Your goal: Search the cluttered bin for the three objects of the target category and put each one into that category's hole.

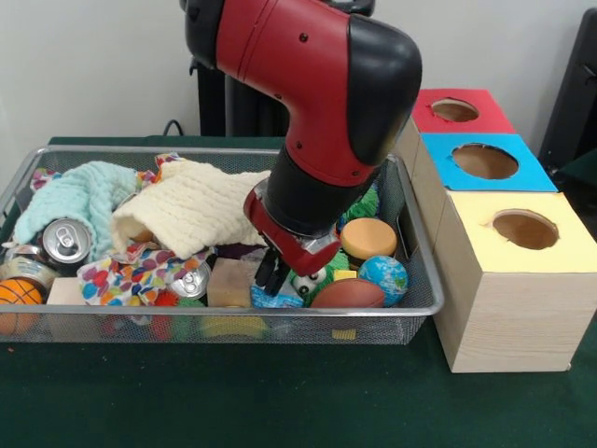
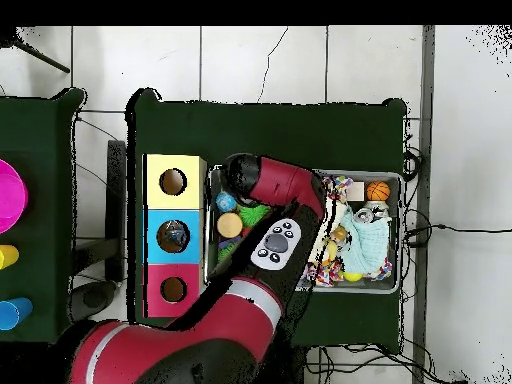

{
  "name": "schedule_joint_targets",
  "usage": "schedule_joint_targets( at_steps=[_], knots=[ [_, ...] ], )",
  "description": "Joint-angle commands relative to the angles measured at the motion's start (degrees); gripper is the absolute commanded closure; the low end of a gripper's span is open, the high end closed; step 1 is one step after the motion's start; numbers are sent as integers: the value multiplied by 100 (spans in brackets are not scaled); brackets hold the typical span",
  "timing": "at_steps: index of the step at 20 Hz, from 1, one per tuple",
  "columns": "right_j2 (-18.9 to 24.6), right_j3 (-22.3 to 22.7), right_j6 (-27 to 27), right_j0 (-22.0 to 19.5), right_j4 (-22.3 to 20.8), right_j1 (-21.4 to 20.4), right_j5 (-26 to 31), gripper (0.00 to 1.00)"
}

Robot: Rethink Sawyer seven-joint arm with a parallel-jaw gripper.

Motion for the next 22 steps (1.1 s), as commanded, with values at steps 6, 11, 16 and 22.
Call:
schedule_joint_targets(
  at_steps=[6,11,16,22],
  knots=[
    [526,216,979,-184,138,49,-99,100],
    [633,590,684,-143,140,-653,455,100],
    [942,709,480,-258,270,-1079,549,100],
    [1142,712,492,-355,272,-1144,636,100]
  ],
)
